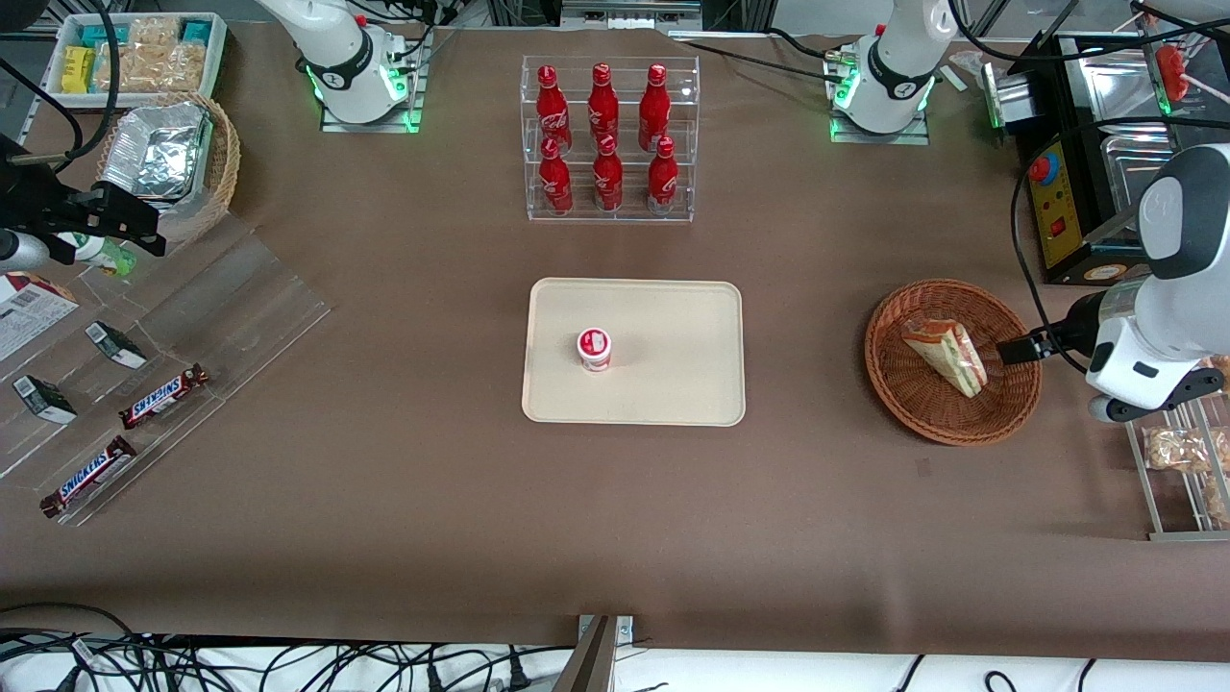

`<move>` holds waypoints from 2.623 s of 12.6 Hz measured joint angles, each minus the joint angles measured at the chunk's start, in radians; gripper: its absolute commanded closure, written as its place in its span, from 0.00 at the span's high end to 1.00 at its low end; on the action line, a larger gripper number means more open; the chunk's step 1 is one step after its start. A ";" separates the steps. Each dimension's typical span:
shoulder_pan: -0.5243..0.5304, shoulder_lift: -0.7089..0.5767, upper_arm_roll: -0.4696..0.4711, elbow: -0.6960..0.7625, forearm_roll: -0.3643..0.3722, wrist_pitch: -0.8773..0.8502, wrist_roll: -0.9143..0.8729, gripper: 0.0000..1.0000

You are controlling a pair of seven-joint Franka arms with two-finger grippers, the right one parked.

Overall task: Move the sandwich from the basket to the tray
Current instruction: 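Lower the open left gripper over the sandwich in the wicker basket, then close the left gripper on the wrapped sandwich and lift it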

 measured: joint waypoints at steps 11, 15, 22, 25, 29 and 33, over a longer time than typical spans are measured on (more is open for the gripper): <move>-0.010 -0.120 -0.005 -0.475 0.002 0.453 -0.131 1.00; -0.009 -0.178 -0.005 -0.652 0.025 0.608 -0.148 1.00; -0.012 -0.178 -0.015 -0.739 0.079 0.749 -0.268 1.00; -0.019 -0.166 -0.016 -0.746 0.096 0.756 -0.273 1.00; -0.021 -0.129 -0.017 -0.752 0.122 0.805 -0.295 1.00; -0.021 -0.112 -0.017 -0.752 0.122 0.818 -0.312 0.54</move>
